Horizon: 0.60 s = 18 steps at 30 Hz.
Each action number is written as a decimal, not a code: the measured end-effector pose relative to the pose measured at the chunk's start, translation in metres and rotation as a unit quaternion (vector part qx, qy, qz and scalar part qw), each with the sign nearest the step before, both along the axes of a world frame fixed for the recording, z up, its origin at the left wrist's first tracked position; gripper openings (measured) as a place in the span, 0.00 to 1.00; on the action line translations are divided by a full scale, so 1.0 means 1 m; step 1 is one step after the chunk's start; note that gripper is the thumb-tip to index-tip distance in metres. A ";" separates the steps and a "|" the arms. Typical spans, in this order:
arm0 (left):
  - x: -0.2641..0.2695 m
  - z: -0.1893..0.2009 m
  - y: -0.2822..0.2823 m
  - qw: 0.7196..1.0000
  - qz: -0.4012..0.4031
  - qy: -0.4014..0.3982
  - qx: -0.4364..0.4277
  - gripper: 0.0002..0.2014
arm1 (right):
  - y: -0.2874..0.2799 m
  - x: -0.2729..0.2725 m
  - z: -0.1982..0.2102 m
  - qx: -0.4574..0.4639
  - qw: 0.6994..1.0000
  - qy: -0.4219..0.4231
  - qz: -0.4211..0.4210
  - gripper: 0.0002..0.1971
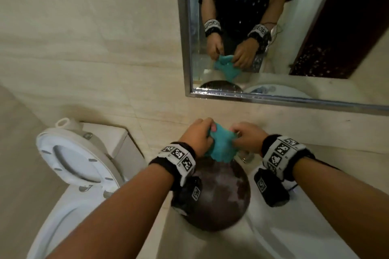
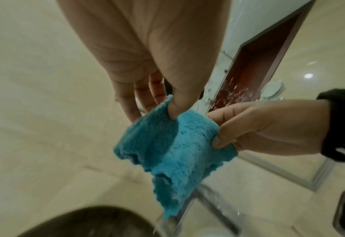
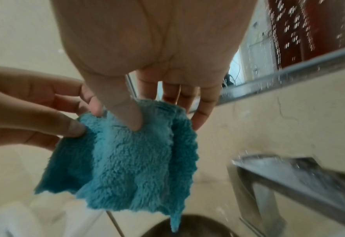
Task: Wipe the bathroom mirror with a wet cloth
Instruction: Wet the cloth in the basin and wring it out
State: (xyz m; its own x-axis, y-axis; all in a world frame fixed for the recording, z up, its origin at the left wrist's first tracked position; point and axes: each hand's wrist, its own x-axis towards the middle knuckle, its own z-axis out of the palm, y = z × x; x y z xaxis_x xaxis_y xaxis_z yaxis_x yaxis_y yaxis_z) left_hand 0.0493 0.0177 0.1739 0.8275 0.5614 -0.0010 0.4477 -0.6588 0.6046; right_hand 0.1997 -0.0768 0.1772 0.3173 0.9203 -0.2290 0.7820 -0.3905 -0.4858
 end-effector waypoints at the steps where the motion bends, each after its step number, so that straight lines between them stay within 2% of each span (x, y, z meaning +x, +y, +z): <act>1: 0.003 0.018 0.001 1.000 -0.002 -0.015 0.014 0.13 | -0.001 0.002 0.017 0.018 1.000 0.019 -0.008 0.03; 3: 0.008 0.052 0.004 0.998 -0.011 -0.045 0.044 0.13 | -0.003 0.004 0.051 0.062 0.996 0.054 -0.033 0.07; 7: 0.018 0.120 0.011 0.990 -0.026 -0.089 0.110 0.15 | -0.003 0.010 0.114 0.161 0.984 0.061 -0.055 0.06; 11: 0.023 0.179 0.012 0.981 -0.018 -0.137 0.138 0.17 | -0.003 0.013 0.171 0.222 0.964 0.144 -0.035 0.14; 14: 0.024 0.208 0.009 0.975 -0.024 -0.169 0.142 0.17 | -0.007 0.010 0.201 0.258 0.953 0.155 -0.027 0.11; 18: 0.020 0.227 0.008 0.969 -0.033 -0.194 0.149 0.15 | -0.009 0.016 0.220 0.288 0.949 0.116 -0.051 0.07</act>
